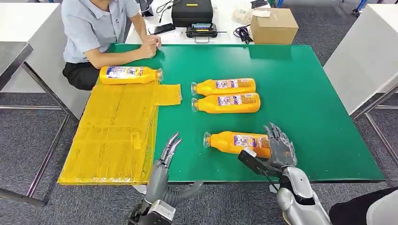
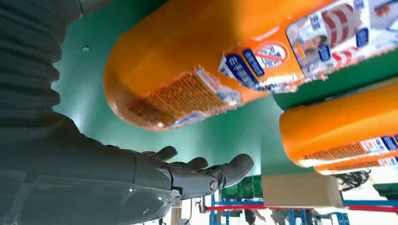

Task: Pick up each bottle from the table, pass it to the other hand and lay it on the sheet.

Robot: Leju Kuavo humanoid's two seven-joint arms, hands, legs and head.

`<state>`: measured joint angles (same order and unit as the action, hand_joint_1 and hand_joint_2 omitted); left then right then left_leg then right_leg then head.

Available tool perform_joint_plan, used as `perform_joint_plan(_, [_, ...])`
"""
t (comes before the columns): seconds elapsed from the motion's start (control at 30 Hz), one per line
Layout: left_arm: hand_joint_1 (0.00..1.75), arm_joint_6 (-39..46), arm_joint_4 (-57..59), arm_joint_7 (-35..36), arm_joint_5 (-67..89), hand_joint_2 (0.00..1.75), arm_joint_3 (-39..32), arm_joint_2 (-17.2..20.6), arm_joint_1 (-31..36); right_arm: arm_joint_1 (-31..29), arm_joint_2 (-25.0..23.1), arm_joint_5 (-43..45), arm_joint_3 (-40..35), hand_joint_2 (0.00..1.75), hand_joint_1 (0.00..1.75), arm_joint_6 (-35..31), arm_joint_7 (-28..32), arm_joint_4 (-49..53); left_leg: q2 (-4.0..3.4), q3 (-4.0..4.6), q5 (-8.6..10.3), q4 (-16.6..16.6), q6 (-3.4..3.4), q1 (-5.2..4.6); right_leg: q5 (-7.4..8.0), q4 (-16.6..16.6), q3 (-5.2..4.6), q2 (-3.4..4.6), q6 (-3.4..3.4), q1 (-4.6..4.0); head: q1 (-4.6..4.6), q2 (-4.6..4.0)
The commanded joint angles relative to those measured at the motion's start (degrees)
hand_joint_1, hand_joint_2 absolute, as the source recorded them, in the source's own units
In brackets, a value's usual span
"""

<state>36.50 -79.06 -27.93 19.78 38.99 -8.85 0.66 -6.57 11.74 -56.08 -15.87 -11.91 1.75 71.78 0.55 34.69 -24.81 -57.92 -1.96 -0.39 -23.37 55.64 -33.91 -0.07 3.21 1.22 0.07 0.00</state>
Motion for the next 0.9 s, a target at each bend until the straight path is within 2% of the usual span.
perform_joint_plan(0.03, [0.0, -0.1, 1.7, 0.4, 0.0, 1.75, 2.3, 1.3, 0.1, -2.3, -0.7, 0.2, 0.0, 1.75, 0.0, 0.4, 0.2, -5.0, -0.09, -0.2, -0.06, 0.1, 0.09, 0.04, -0.03, -0.1, 0.17, 0.07, -0.1, -0.04, 0.0, 0.0])
perform_joint_plan(0.33, [0.0, -1.6, 1.7, 1.8, 1.2, 1.75, 2.3, 1.2, 0.0, -0.9, 0.4, 1.2, -0.2, 1.75, 0.0, 2.6, -0.3, -5.9, -0.04, -0.17, -0.04, 0.1, 0.08, 0.04, -0.03, -0.1, 0.16, 0.01, -0.1, -0.05, 0.0, 0.0])
perform_joint_plan(0.67, [0.0, -2.8, 3.8, 0.8, -1.8, 1.75, 2.7, 0.6, 1.9, -7.0, 1.0, 0.8, -2.6, 1.75, 0.0, 3.9, 1.4, -16.0, -0.09, -0.31, -0.06, 0.1, 0.1, 0.08, -0.02, -0.1, 0.29, 0.05, -0.13, -0.09, 0.0, 0.0])
perform_joint_plan(0.9, [0.0, -2.9, 3.9, 0.3, -2.6, 1.75, 3.2, 0.6, 2.7, -8.8, 1.4, 0.5, -3.3, 1.75, 0.0, 4.2, 2.3, -19.1, -0.08, -0.39, -0.05, 0.0, 0.11, 0.09, -0.01, -0.1, 0.38, 0.0, -0.15, -0.11, 0.0, 0.0])
